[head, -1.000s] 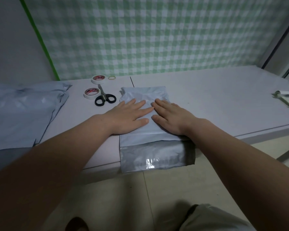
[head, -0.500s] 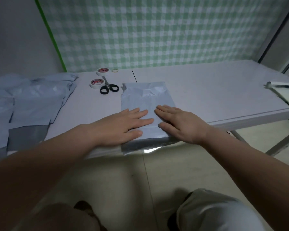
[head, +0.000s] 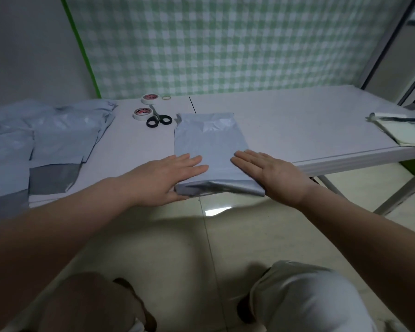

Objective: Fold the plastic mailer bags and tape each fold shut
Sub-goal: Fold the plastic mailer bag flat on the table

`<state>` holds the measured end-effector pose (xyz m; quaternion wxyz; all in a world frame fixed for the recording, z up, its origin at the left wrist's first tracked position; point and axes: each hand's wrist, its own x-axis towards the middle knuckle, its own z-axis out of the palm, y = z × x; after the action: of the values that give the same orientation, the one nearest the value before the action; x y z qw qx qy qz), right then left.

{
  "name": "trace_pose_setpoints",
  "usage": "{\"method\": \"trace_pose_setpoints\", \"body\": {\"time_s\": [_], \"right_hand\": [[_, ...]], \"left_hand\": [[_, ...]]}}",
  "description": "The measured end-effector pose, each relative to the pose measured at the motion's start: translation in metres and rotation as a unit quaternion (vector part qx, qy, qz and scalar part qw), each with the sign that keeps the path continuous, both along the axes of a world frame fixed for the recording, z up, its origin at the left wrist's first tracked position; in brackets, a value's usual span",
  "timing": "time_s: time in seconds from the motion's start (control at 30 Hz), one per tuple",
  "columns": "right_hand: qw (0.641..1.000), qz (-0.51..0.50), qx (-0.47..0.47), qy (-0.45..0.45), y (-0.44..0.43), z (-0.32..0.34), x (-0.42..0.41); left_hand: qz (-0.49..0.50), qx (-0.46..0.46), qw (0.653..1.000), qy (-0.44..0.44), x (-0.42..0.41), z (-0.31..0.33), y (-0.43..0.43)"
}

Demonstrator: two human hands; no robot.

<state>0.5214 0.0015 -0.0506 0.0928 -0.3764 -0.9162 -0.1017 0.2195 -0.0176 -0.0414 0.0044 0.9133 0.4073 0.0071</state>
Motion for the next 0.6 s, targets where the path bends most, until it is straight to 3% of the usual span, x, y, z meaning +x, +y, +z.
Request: {"method": "trace_pose_setpoints", "body": {"time_s": [0.17,0.27,0.43,0.6], "right_hand": [[0.984,-0.031,-0.090,0.148,-0.007,0.017,-0.004],[0.961,-0.119,-0.095,0.231,0.004,0.019,-0.012],[0.837,-0.223,-0.184,0.465,0.014,0.024,-0.029],[0.791,-0.254,-0.190,0.524,0.023,0.016,-0.043]], "left_hand": [[0.063,-0.069,0.985,-0.148,0.007,0.010,0.000],[0.144,-0.090,0.947,-0.273,0.014,0.017,0.001],[0.282,-0.104,0.867,-0.398,0.031,0.028,0.012],[0.305,-0.096,0.830,-0.456,0.035,0.028,0.020]]}}
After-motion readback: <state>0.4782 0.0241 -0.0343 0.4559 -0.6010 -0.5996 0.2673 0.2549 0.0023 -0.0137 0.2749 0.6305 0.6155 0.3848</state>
